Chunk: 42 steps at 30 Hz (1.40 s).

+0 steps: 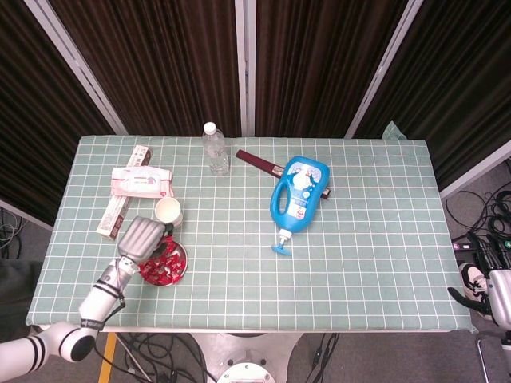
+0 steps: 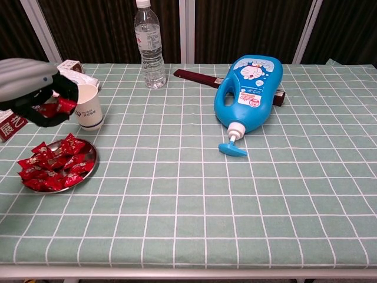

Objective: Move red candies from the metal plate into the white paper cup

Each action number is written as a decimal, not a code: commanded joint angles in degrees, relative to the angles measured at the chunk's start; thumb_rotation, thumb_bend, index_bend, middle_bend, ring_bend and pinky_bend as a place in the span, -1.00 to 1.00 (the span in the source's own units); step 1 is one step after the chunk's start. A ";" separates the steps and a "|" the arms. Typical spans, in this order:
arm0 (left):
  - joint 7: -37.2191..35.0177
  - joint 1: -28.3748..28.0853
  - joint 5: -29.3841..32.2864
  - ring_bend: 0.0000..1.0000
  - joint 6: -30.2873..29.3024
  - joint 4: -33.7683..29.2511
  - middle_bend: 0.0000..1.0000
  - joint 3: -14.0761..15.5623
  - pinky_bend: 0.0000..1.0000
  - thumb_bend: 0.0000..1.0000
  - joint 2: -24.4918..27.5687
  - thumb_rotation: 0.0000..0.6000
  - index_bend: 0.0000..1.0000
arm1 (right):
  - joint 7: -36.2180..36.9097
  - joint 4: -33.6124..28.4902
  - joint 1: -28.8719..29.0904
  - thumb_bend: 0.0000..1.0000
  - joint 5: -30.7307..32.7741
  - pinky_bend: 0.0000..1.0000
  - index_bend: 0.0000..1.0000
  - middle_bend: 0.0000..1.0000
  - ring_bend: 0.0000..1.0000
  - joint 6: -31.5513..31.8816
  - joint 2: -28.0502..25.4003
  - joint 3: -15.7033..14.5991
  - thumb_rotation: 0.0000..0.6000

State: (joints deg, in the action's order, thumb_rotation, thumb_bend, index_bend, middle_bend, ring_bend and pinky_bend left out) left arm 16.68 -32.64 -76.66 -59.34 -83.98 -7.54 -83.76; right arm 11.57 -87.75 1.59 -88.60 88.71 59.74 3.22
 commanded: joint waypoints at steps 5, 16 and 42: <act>0.73 -6.22 5.53 0.78 6.22 2.82 0.51 -5.37 1.00 -0.04 -0.26 1.00 0.38 | 0.03 -0.08 -0.32 -0.93 0.36 -0.22 -0.87 -0.69 -0.89 0.43 -0.30 0.16 1.00; 1.47 -11.04 13.59 0.78 11.26 9.35 0.47 -7.36 1.00 -0.04 -3.19 1.00 0.35 | 0.35 0.41 -0.76 -0.93 1.64 -0.22 -0.87 -0.69 -0.89 0.11 -0.43 0.34 1.00; 6.42 -10.79 18.99 0.62 8.12 8.05 -0.03 -4.07 1.00 -0.11 -2.31 1.00 -0.17 | 0.03 0.20 -0.53 -0.93 1.34 -0.19 -0.87 -0.68 -0.86 -0.33 -0.32 0.37 1.00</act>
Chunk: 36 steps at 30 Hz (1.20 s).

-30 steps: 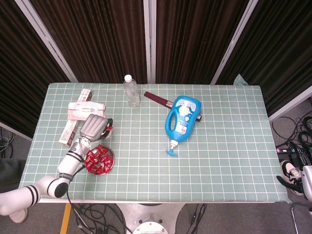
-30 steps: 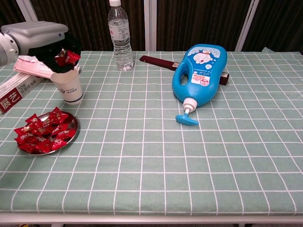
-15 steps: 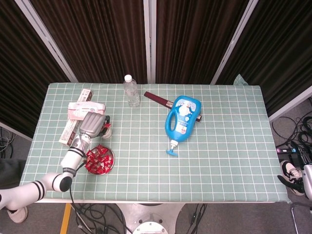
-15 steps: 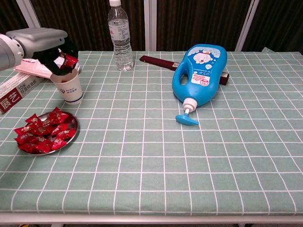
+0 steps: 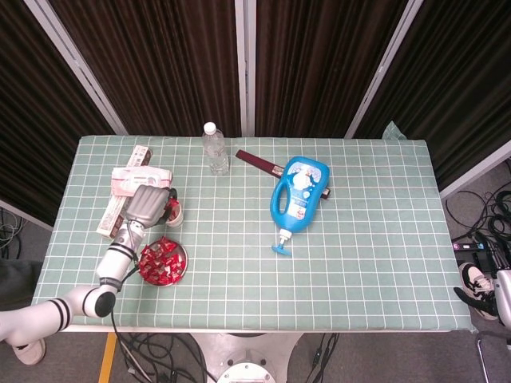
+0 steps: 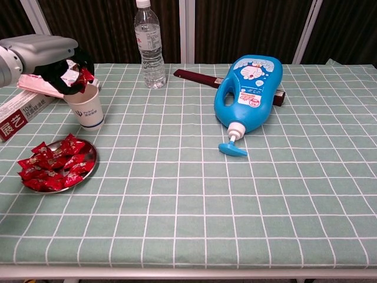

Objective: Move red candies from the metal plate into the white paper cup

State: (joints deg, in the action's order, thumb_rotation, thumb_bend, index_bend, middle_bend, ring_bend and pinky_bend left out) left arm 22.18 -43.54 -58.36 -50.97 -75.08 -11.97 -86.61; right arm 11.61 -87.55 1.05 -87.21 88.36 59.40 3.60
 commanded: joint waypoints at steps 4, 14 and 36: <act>2.35 0.73 1.87 0.53 -1.23 -3.54 -0.17 0.87 1.00 -0.12 2.29 1.00 -0.32 | 0.06 -0.03 -0.03 -0.93 -0.24 -0.18 -0.87 -0.68 -0.86 0.21 -0.02 -0.01 1.00; -3.84 9.72 -9.38 0.45 -16.18 -12.66 -0.19 5.23 1.00 -0.34 7.21 1.00 -0.39 | 0.48 0.22 0.04 -0.93 -0.73 -0.18 -0.87 -0.68 -0.86 0.49 0.01 0.01 1.00; 3.40 14.82 -7.15 0.46 -11.13 -11.74 -0.10 12.24 1.00 -0.59 2.86 1.00 -0.25 | 0.13 -0.36 0.19 -0.93 -1.47 -0.18 -0.87 -0.68 -0.86 0.86 -0.21 -0.14 1.00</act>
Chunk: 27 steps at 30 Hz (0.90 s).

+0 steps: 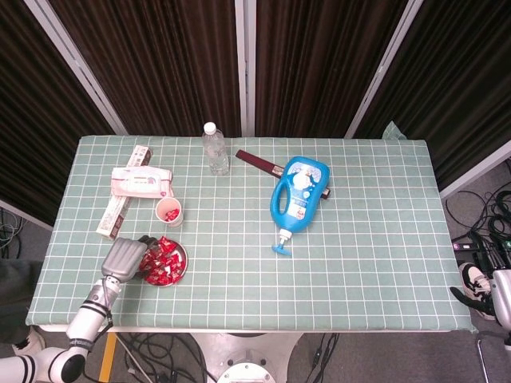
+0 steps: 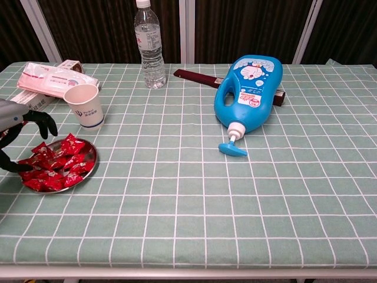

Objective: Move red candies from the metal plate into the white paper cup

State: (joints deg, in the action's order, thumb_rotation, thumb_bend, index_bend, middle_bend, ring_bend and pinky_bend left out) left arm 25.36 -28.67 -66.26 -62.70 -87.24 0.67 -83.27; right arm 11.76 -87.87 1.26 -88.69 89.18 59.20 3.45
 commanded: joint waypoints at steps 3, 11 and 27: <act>0.79 -0.21 1.25 0.46 1.08 0.91 -0.10 -0.75 1.00 -0.60 -0.96 1.00 -0.23 | -0.06 -0.06 -0.04 -0.93 0.08 -0.18 -0.87 -0.68 -0.86 0.04 0.00 0.01 1.00; 1.78 -1.02 2.66 0.46 2.98 2.54 -0.08 -1.62 1.00 -0.57 -1.99 1.00 -0.20 | 0.10 0.08 -0.09 -0.93 0.24 -0.18 -0.87 -0.68 -0.86 -0.04 0.01 -0.01 1.00; 1.29 -1.42 2.17 0.48 4.72 6.37 0.05 -1.56 1.00 -0.36 -3.93 1.00 0.01 | -0.05 0.02 -0.06 -0.93 0.47 -0.18 -0.87 -0.68 -0.86 -0.25 -0.03 0.02 1.00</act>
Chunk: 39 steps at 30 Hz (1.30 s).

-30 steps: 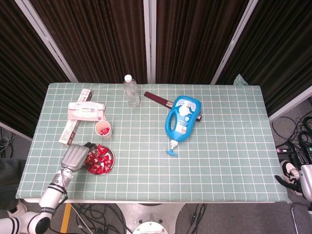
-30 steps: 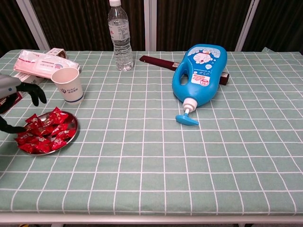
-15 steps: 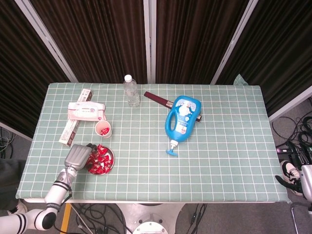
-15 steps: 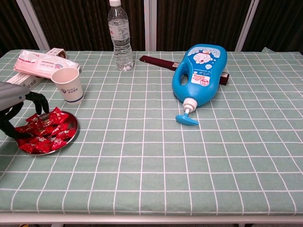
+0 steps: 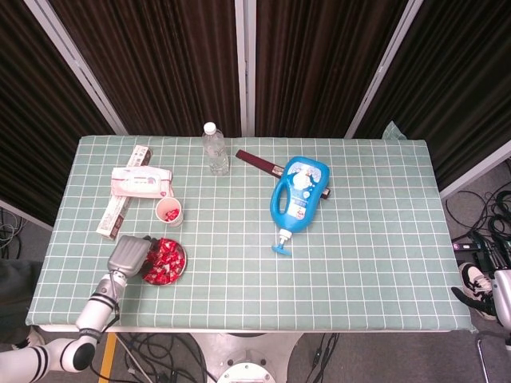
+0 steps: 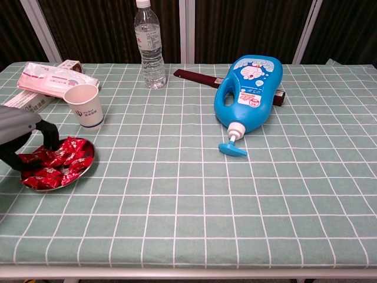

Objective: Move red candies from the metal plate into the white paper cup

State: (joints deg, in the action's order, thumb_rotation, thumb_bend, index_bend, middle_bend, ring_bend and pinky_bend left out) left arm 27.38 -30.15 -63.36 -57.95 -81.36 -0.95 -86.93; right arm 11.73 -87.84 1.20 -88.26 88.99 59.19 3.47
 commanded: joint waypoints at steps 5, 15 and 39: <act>-2.51 0.17 -2.86 0.51 0.05 1.51 0.20 0.47 1.00 -0.26 -0.59 1.00 0.13 | -0.03 -0.01 0.04 -0.93 0.05 -0.18 -0.87 -0.68 -0.86 -0.12 -0.01 0.00 1.00; -6.53 0.62 -8.06 0.66 -0.81 2.87 0.43 1.43 1.00 -0.10 -0.95 1.00 0.33 | 0.37 0.24 -0.06 -0.93 0.23 -0.18 -0.87 -0.68 -0.86 -0.07 0.03 0.04 1.00; -10.02 -9.77 -8.40 0.71 3.00 -2.39 0.53 -11.05 1.00 0.03 4.43 1.00 0.41 | 0.08 -0.28 -1.01 -0.93 0.15 -0.18 -0.87 -0.68 -0.86 1.23 -0.33 -0.15 1.00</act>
State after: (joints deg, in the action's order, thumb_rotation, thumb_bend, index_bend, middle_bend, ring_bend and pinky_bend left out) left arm 17.18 -38.14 -73.32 -56.85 -85.09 -10.59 -82.05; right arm 11.80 -88.13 0.21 -88.16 90.23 58.83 3.31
